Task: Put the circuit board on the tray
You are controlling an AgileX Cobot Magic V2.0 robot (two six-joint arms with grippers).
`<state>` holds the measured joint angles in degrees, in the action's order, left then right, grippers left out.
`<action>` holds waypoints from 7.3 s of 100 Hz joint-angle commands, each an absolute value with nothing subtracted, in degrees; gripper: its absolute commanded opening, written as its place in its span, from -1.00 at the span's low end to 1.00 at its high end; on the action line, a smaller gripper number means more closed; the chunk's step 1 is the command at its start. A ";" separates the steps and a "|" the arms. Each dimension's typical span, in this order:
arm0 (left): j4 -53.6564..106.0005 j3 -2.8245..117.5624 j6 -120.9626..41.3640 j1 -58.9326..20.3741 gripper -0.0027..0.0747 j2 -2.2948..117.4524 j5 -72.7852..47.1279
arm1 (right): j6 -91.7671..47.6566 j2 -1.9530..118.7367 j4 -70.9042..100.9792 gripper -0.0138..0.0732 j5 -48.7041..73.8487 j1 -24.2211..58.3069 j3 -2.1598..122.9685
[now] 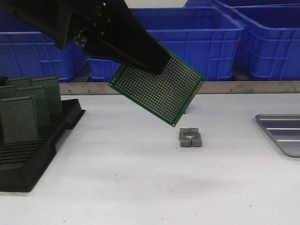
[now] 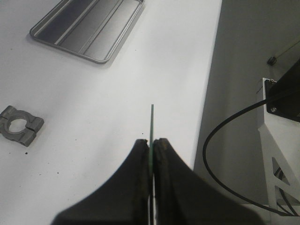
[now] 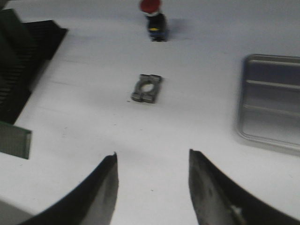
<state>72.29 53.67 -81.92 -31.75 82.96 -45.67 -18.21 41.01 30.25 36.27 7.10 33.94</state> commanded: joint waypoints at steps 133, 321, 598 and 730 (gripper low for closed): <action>75.62 55.45 -81.32 -32.21 -0.91 81.37 -46.17 | -97.92 76.31 73.82 -0.48 48.05 18.73 45.02; 75.65 58.34 -82.63 -32.21 0.59 81.14 -41.43 | -59.27 89.73 61.94 -0.14 21.10 -12.46 44.94; 48.34 69.70 -82.63 -14.66 -0.98 87.38 -58.50 | -75.37 89.85 62.96 0.82 31.02 -7.65 44.94; 56.66 69.70 -82.63 -21.44 -0.98 87.69 -59.15 | -121.09 92.57 97.67 0.59 52.70 19.77 49.20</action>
<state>52.94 67.84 -83.26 -20.90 89.81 -58.47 -120.34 93.92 94.42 49.82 19.63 47.06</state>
